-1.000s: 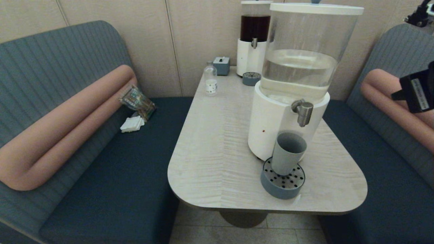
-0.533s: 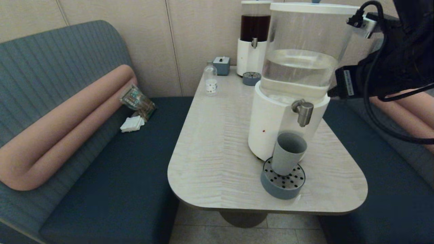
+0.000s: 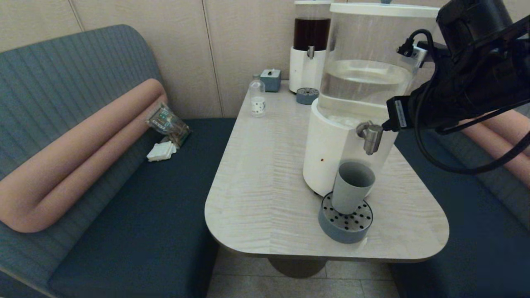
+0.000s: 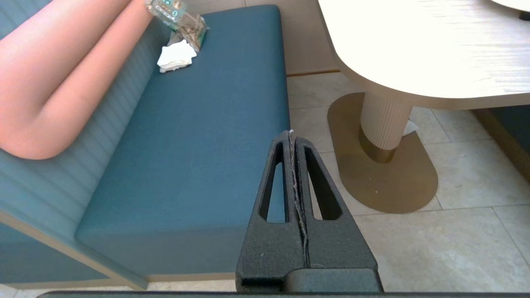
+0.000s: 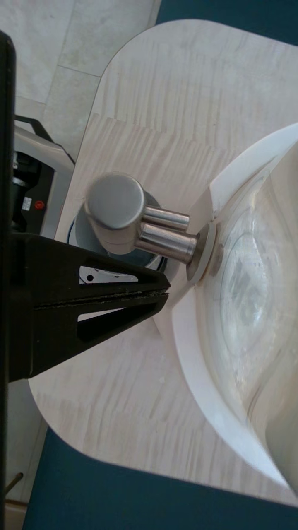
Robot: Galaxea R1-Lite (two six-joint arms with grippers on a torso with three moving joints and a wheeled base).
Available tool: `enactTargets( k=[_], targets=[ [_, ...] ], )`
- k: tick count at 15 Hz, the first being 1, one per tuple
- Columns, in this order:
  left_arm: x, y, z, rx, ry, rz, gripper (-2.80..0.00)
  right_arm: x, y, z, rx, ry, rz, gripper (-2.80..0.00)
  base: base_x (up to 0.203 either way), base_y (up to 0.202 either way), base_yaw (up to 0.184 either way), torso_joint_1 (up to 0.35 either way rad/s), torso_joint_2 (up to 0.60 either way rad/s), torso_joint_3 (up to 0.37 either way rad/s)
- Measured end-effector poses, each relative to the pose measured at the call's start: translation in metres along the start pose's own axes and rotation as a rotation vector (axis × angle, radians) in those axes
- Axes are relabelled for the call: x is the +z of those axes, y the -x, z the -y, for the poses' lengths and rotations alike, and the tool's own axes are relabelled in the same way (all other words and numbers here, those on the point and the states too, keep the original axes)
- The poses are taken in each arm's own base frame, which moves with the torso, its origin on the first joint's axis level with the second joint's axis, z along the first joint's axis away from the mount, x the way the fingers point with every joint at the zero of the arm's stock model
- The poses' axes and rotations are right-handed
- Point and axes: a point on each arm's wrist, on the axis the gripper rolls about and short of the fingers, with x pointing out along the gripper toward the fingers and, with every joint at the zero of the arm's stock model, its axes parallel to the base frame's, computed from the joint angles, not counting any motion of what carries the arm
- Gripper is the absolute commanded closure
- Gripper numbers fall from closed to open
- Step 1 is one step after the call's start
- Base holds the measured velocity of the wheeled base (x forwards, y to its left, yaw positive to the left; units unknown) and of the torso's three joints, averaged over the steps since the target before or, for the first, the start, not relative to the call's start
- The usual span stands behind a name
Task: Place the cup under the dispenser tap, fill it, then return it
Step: Turn on the faucet
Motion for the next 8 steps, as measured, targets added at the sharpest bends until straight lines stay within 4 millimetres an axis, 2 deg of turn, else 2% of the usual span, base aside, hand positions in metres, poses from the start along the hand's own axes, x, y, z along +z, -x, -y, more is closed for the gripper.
enactTargets(
  k=[8],
  targets=[
    [0.0000, 0.0000, 0.0000, 0.000, 0.000, 0.000, 0.00, 0.0037, -0.0103, -0.0043, 0.077, -0.001, 0.017, 0.00, 0.000, 0.000, 0.000, 0.000, 0.00, 0.000]
  ],
)
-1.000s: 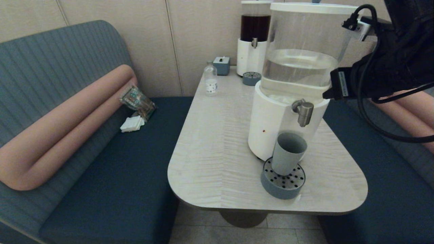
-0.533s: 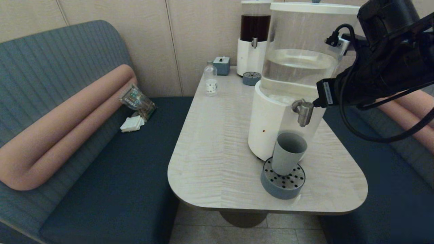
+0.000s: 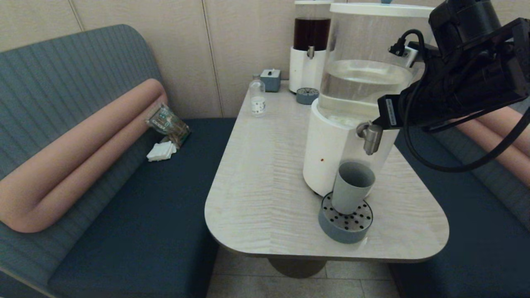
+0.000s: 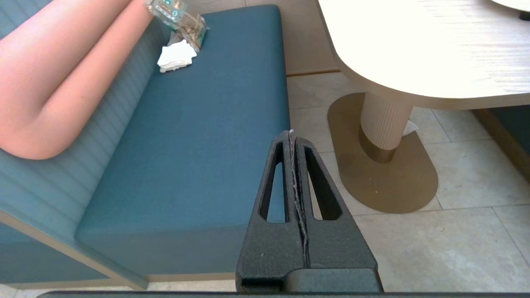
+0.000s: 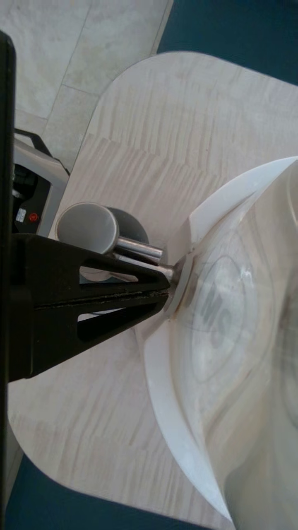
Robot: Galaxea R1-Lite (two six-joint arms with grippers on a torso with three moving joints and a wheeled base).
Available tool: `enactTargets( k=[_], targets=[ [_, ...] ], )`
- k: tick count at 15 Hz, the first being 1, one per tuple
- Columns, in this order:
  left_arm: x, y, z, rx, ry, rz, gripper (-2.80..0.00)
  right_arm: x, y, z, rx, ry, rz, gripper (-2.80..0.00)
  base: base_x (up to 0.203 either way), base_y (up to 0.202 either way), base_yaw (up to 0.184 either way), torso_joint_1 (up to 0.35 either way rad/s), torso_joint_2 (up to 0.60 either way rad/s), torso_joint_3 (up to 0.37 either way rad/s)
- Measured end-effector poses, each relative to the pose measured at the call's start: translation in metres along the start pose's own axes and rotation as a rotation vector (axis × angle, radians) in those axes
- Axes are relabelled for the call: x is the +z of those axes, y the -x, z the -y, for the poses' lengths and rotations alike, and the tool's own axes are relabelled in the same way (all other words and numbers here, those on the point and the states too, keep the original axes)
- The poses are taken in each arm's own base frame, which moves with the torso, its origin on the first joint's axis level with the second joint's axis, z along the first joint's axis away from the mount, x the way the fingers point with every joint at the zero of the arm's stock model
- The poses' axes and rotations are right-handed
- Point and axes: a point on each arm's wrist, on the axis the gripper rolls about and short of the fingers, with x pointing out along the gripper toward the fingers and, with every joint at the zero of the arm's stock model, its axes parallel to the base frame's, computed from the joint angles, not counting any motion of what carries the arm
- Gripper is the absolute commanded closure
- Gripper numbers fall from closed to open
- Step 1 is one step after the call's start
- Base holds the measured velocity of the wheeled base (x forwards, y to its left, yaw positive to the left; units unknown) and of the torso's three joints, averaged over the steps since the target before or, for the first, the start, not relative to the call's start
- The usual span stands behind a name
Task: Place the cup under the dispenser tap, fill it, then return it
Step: Turn on the faucet
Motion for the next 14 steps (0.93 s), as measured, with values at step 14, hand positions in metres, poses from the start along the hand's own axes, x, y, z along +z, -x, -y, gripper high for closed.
enactTargets(
  k=[14],
  targets=[
    [0.0000, 0.0000, 0.0000, 0.000, 0.000, 0.000, 0.00, 0.0018, -0.0012, -0.0050, 0.192, 0.000, -0.005, 0.00, 0.000, 0.000, 0.000, 0.000, 0.00, 0.000]
  ],
)
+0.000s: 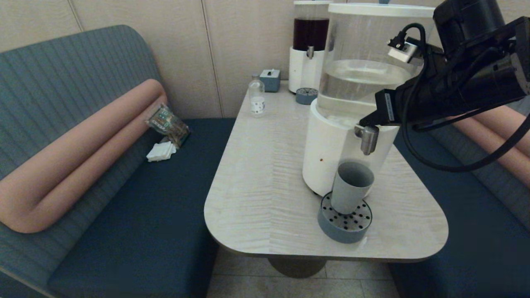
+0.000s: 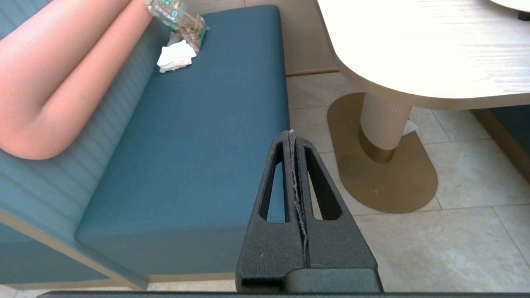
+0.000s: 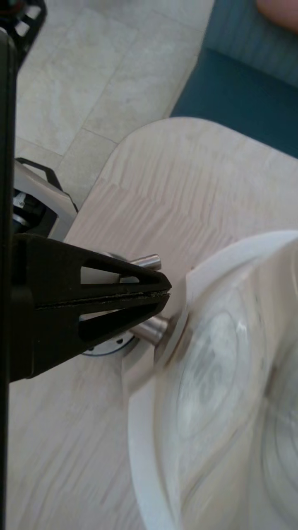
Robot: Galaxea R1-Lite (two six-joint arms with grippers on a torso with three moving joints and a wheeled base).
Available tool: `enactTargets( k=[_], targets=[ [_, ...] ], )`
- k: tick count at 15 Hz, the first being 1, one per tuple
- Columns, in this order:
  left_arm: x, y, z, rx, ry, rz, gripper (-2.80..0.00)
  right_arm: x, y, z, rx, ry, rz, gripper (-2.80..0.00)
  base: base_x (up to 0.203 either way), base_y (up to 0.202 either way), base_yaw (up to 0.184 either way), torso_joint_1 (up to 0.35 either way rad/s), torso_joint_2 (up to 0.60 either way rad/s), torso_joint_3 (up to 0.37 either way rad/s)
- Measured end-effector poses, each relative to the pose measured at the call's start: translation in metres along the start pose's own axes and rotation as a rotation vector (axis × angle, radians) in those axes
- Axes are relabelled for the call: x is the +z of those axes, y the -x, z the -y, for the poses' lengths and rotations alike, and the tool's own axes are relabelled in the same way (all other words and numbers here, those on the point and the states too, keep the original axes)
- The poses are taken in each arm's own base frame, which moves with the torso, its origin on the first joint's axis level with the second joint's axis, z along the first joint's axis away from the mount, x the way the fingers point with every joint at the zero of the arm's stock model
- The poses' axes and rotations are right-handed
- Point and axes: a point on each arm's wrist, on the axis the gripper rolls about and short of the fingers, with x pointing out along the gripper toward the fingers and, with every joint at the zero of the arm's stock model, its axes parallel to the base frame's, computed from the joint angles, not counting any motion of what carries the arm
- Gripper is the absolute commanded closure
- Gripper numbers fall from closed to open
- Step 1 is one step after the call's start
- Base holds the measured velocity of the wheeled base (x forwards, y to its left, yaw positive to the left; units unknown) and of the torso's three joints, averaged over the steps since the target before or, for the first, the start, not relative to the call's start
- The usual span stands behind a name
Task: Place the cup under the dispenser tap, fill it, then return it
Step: Turn on the faucet
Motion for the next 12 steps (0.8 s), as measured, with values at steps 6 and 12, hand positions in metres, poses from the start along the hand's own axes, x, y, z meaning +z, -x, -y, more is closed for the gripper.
enactTargets(
  k=[6, 12],
  targets=[
    [0.000, 0.000, 0.000, 0.000, 0.000, 0.000, 0.00, 0.002, 0.002, 0.005, -0.011, -0.009, 0.009, 0.00, 0.000, 0.000, 0.000, 0.000, 0.00, 0.000],
    [0.000, 0.000, 0.000, 0.000, 0.000, 0.000, 0.00, 0.011, 0.035, 0.023, -0.077, -0.037, 0.098, 0.00, 0.000, 0.000, 0.000, 0.000, 0.00, 0.000]
  ],
)
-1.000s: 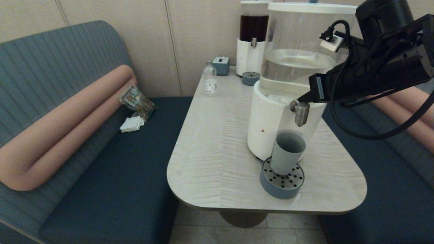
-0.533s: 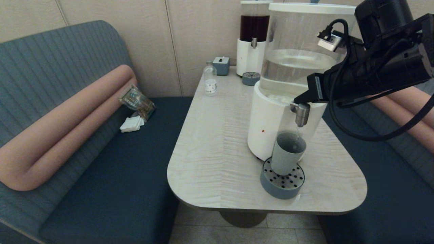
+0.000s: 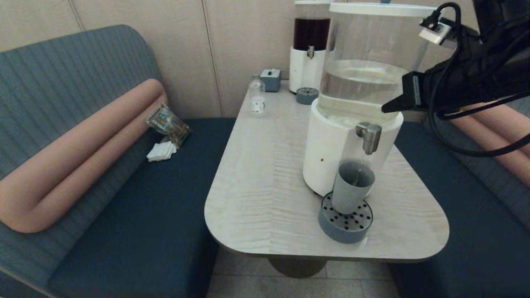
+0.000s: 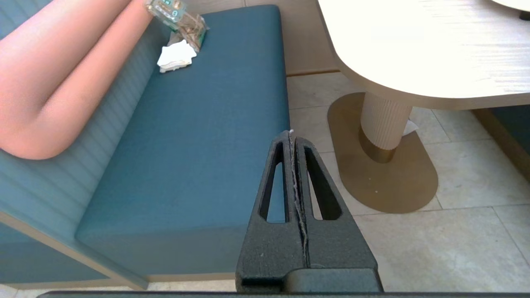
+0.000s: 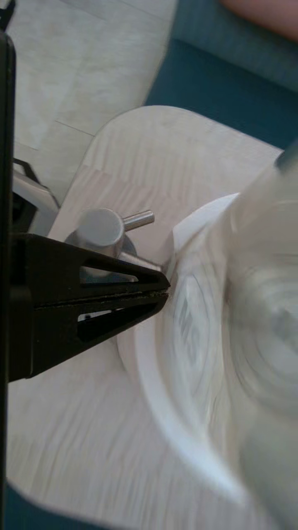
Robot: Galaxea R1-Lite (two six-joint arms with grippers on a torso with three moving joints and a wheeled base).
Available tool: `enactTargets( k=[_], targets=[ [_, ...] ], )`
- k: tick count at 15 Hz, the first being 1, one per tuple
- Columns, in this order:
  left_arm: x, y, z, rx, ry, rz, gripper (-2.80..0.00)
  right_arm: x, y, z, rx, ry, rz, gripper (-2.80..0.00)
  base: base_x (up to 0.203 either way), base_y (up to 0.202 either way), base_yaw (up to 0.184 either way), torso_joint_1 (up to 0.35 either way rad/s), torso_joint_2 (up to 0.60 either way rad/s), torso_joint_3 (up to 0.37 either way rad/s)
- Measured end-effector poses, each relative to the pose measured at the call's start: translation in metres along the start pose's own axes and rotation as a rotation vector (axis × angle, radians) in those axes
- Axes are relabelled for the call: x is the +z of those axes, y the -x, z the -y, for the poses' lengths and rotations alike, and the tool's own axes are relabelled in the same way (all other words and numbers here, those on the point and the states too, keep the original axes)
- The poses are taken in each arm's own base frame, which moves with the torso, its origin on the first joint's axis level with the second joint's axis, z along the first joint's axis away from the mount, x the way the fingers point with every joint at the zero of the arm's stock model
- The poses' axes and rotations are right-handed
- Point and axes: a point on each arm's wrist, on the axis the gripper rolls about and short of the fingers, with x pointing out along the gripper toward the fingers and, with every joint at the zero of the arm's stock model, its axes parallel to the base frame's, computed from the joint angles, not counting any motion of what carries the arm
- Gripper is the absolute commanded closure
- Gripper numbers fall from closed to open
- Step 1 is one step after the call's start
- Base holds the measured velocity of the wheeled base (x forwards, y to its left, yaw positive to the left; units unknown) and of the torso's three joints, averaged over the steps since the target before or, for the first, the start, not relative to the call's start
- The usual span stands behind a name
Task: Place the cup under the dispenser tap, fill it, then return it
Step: Turn on the faucet, then turn off the faucet
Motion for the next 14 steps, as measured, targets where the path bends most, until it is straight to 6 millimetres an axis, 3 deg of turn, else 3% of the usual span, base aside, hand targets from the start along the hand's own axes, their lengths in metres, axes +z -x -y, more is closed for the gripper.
enactTargets(
  k=[4, 7, 10, 14],
  targets=[
    [0.000, 0.000, 0.000, 0.000, 0.000, 0.000, 0.00, -0.008, 0.042, 0.003, -0.025, -0.005, 0.037, 0.00, 0.000, 0.000, 0.000, 0.000, 0.00, 0.000],
    [0.000, 0.000, 0.000, 0.000, 0.000, 0.000, 0.00, -0.031, 0.094, 0.005, -0.058, -0.006, 0.078, 0.00, 0.000, 0.000, 0.000, 0.000, 0.00, 0.000],
    [0.000, 0.000, 0.000, 0.000, 0.000, 0.000, 0.00, -0.068, 0.165, 0.011, -0.141, -0.024, 0.178, 0.00, 0.000, 0.000, 0.000, 0.000, 0.00, 0.000],
    [0.000, 0.000, 0.000, 0.000, 0.000, 0.000, 0.00, -0.148, 0.246, 0.008, -0.275, -0.043, 0.339, 0.00, 0.000, 0.000, 0.000, 0.000, 0.00, 0.000]
  ],
)
